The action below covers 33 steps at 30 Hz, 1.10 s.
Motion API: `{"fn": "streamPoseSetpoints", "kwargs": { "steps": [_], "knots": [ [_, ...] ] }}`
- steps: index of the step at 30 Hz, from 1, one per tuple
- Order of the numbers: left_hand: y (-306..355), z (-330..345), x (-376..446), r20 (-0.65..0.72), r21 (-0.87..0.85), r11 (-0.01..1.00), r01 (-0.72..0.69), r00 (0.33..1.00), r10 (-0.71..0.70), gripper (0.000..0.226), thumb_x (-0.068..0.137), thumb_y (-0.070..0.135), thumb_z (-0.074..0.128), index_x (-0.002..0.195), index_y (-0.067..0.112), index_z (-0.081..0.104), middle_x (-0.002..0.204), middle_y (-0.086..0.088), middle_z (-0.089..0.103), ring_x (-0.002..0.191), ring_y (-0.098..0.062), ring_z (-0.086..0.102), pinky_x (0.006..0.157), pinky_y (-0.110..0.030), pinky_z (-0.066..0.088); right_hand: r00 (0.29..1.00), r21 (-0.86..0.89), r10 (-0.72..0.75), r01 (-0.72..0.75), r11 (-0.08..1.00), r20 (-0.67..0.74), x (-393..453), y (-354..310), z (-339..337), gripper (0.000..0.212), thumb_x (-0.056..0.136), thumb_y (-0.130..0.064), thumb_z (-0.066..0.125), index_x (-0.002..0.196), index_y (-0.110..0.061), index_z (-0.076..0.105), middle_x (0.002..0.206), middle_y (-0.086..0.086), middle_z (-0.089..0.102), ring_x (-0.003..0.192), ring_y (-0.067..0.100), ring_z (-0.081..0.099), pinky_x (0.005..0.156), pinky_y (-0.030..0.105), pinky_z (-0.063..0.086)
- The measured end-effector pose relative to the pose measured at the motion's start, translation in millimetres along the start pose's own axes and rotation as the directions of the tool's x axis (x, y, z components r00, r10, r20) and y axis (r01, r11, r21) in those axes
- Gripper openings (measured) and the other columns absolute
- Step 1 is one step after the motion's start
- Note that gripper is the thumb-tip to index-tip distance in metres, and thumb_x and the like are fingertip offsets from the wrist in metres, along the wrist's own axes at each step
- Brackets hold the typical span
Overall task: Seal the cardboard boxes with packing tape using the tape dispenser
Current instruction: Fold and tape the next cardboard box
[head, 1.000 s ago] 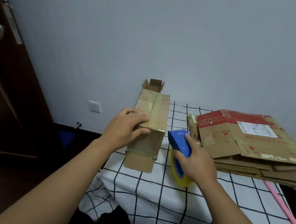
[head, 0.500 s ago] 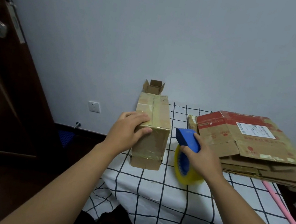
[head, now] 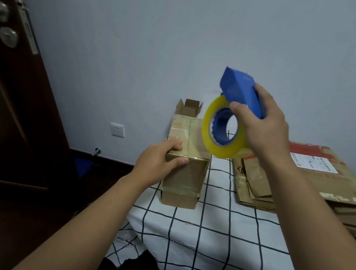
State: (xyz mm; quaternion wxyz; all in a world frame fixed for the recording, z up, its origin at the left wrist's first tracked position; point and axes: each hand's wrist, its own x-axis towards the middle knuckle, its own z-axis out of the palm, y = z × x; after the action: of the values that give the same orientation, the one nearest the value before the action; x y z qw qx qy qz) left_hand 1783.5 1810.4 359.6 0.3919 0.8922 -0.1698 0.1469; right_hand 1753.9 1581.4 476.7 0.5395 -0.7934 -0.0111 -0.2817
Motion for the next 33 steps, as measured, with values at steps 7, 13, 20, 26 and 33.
{"fn": "streamPoseSetpoints", "kwargs": {
  "steps": [7,13,20,26,33],
  "knots": [
    [-1,-2,-3,-0.027,-0.097,0.995,-0.009,1.000,0.007,0.034,0.087,0.040,0.071,0.118,0.027,0.065,0.127,0.015,0.054,0.114,-0.002,0.051,0.093,-0.017,0.040,0.989,-0.162,-0.024,0.048,0.986,0.146,0,2,36,0.069,0.082,-0.056,0.067,0.145,-0.044,0.042,0.133,-0.010,0.056,0.108,0.015,0.056,0.086,0.028,0.045],
    [-6,0,-8,-0.002,-0.334,0.938,0.088,0.996,-0.094,0.030,0.095,0.039,0.060,0.124,0.031,0.058,0.133,0.020,0.051,0.125,-0.006,0.051,0.102,-0.029,0.045,0.982,-0.246,-0.045,0.089,0.965,0.181,1,-4,40,0.070,0.085,-0.054,0.065,0.149,-0.042,0.038,0.135,-0.005,0.056,0.111,0.021,0.056,0.092,0.040,0.052],
    [-7,6,-18,0.052,-0.811,0.496,0.310,0.883,-0.467,0.018,0.099,0.028,0.055,0.112,0.016,0.061,0.114,-0.001,0.070,0.105,-0.009,0.067,0.089,-0.024,0.055,0.980,-0.267,-0.035,0.088,0.960,0.197,1,-5,38,0.070,0.086,-0.053,0.064,0.149,-0.042,0.037,0.137,-0.005,0.054,0.111,0.021,0.056,0.093,0.040,0.052],
    [0,0,-10,0.168,-0.881,0.300,0.366,0.835,-0.524,0.021,0.097,0.018,0.057,0.081,0.011,0.068,0.080,0.000,0.074,0.081,-0.006,0.072,0.073,-0.020,0.056,0.980,-0.273,-0.027,0.082,0.959,0.198,3,-5,38,0.069,0.086,-0.054,0.064,0.149,-0.042,0.037,0.135,-0.006,0.054,0.109,0.020,0.055,0.090,0.037,0.051],
    [3,5,-5,0.155,-0.859,0.308,0.408,0.782,-0.604,0.012,0.096,0.007,0.056,0.105,0.009,0.063,0.099,-0.010,0.072,0.097,-0.016,0.068,0.088,-0.027,0.055,0.979,-0.263,-0.026,0.080,0.962,0.204,3,-4,37,0.070,0.085,-0.053,0.064,0.149,-0.042,0.037,0.135,-0.005,0.054,0.108,0.020,0.056,0.090,0.036,0.052]
  ]
}}
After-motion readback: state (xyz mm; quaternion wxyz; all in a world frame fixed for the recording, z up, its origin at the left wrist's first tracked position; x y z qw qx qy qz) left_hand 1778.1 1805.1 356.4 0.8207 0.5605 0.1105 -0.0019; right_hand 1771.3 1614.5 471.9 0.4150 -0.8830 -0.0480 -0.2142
